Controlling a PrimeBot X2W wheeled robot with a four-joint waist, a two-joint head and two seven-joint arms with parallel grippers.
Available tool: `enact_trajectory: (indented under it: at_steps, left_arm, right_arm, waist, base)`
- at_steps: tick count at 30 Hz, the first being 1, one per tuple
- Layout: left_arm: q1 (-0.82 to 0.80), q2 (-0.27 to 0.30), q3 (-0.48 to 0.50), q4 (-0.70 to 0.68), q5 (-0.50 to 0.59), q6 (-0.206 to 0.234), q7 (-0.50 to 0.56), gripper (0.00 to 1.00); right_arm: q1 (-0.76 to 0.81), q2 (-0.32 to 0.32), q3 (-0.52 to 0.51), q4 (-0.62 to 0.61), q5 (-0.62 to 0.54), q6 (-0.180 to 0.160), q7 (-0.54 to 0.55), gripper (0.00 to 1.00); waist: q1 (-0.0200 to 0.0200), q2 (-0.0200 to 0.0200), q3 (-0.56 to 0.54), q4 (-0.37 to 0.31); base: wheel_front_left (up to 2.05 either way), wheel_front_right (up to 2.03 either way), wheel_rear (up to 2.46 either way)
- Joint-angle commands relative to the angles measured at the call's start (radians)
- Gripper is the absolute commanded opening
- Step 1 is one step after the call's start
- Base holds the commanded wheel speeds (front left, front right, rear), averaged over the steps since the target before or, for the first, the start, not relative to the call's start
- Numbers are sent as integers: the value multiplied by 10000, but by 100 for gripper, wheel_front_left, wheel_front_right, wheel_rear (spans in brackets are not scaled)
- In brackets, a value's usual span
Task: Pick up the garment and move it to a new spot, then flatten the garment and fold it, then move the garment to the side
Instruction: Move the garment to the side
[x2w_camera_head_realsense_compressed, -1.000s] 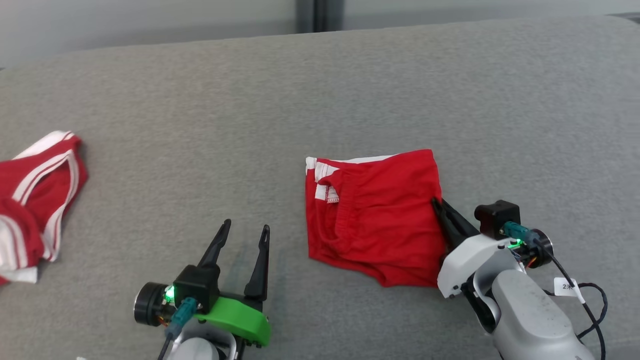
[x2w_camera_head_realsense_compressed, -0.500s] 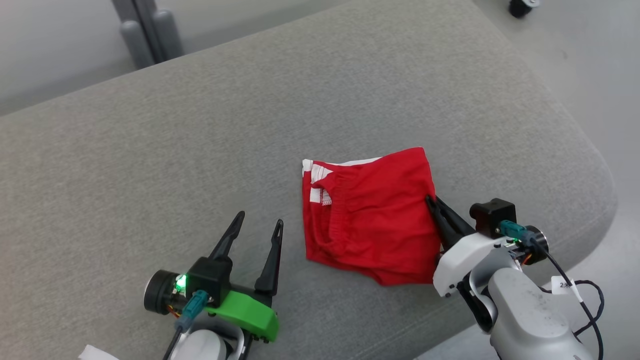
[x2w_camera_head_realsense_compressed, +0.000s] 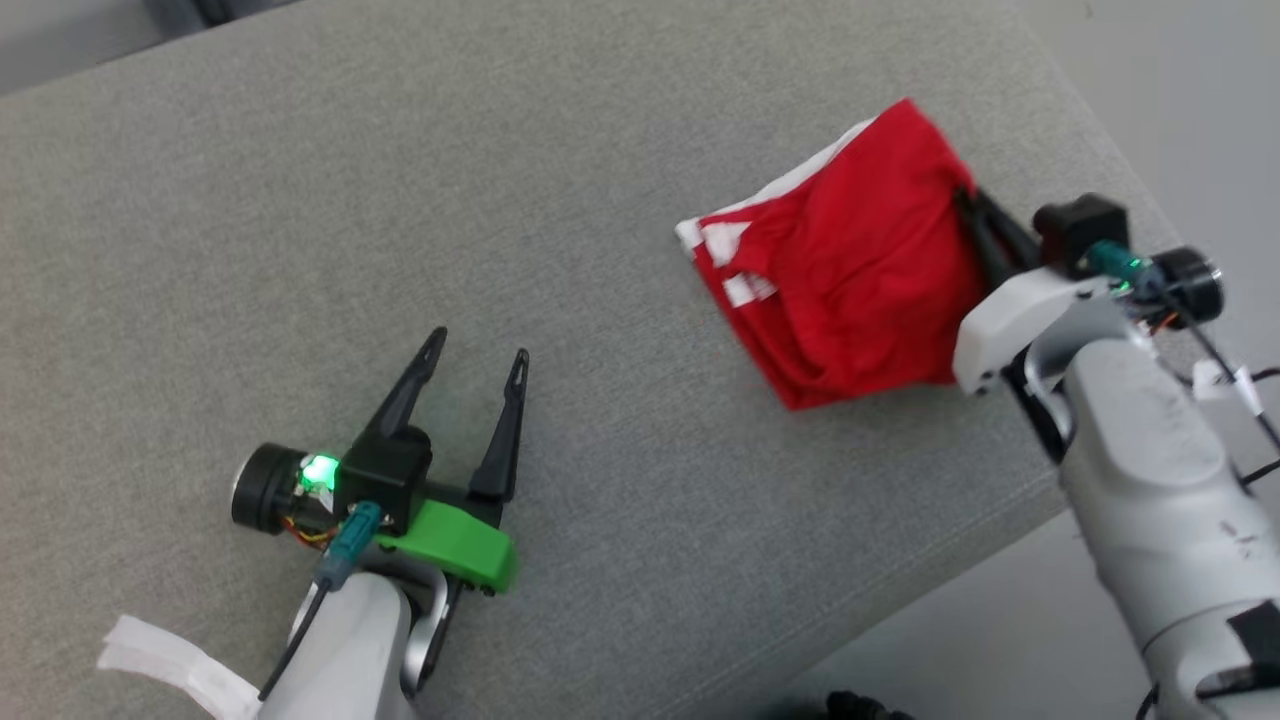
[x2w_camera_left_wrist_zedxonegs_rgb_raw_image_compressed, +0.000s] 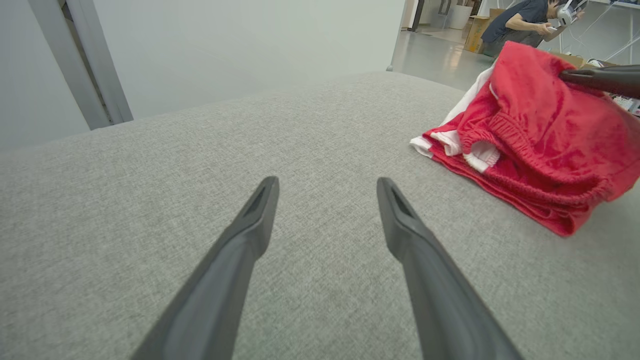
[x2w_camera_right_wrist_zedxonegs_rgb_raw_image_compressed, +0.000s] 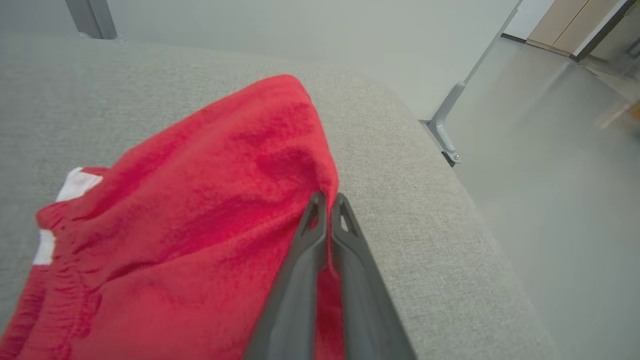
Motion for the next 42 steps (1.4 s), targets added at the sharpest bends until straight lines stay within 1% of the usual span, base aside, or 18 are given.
enact_trajectory:
  at_steps: [1,2,6,9,12,14,15,16,17,18,22,24,26,29,32,34,38,42]
  left_arm:
    - [-363,166,26,-76,134,-48,-5,100]
    - [-452,207,16,-111,145,-56,-6,100]
    - [-926,271,-69,-239,180,-68,-5,100]
    - [-1145,303,-120,-269,176,-65,3,100]
    - [-1290,303,-97,-309,134,-69,6,100]
    - [-1310,332,-55,-256,95,-51,17,100]
    - [-1294,377,-22,-229,59,-48,28,100]
    - [-1263,388,25,-224,-13,-49,32,100]
    - [-1208,393,47,-193,-53,-48,41,100]
    - [-1150,389,59,-157,-78,-40,46,100]
    - [-860,297,173,-58,-198,-40,77,100]
    - [-690,197,200,-82,-230,-40,74,100]
    - [-585,81,235,-86,-233,-42,66,100]
    - [-413,-62,384,-86,-235,-46,29,100]
    - [-240,-194,665,-79,-276,-19,6,100]
    - [-116,-243,841,-43,-322,-12,2,100]
    - [205,-311,1223,75,-472,52,-1,100]
    - [492,-329,1596,148,-545,196,-1,100]
  right_arm:
    - [-522,-176,-234,185,-276,-18,-7,0]
    - [-764,-306,-467,368,-427,-18,-7,0]
    - [-1784,-1261,-1635,1143,-1389,-18,99,0]
    - [-2272,-1881,-2719,1462,-2170,-18,236,0]
    - [-2563,-2263,-3873,1475,-2786,-18,259,0]
    - [-2688,-2349,-4579,1431,-3196,-18,327,0]
    - [-2742,-2357,-4972,1383,-3467,-18,361,5]
    - [-2771,-2357,-5257,1317,-3655,-18,402,27]
    - [-2800,-2309,-5591,1215,-3960,-18,401,69]
    - [-2781,-2270,-5903,1096,-4187,-18,371,100]
    - [-2697,-1801,-6961,519,-4995,-18,178,100]
    - [-2755,-1509,-7114,269,-5153,-18,60,100]
    - [-2793,-1180,-6993,18,-5036,-18,-9,100]
    - [-2597,-632,-6254,-881,-4329,-18,-11,100]
    - [-1841,-159,-5170,-1882,-3308,-18,-14,100]
    - [-1441,70,-4641,-2381,-2514,-18,-9,100]
    - [-384,343,-3567,-2900,-1383,-18,-9,100]
    - [670,507,-2833,-3205,-550,-18,-10,100]
  waist:
    - [0,0,1888,1322]
    - [0,0,2062,1422]
    - [0,0,2724,1903]
    - [0,0,3038,2223]
    - [0,0,3216,2432]
    - [0,0,3250,2508]
    - [0,0,3243,2540]
    - [0,0,3216,2569]
    - [0,0,3161,2594]
    - [0,0,3084,2614]
    - [0,0,2597,2715]
    - [0,0,2271,2766]
    - [0,0,1913,2820]
    - [0,0,1364,2920]
    - [0,0,746,3052]
    - [0,0,377,3163]
    - [0,0,-306,3410]
    - [0,0,-849,3635]
  base:
    - [0,0,0]
    - [0,0,0]
    - [0,0,0]
    - [0,0,0]
    - [0,0,0]
    - [0,0,0]
    - [0,0,0]
    - [0,0,0]
    - [0,0,0]
    - [0,0,0]
    - [0,0,0]
    - [0,0,0]
    - [0,0,0]
    - [0,0,0]
    - [0,0,0]
    - [0,0,0]
    - [0,0,0]
    - [0,0,0]
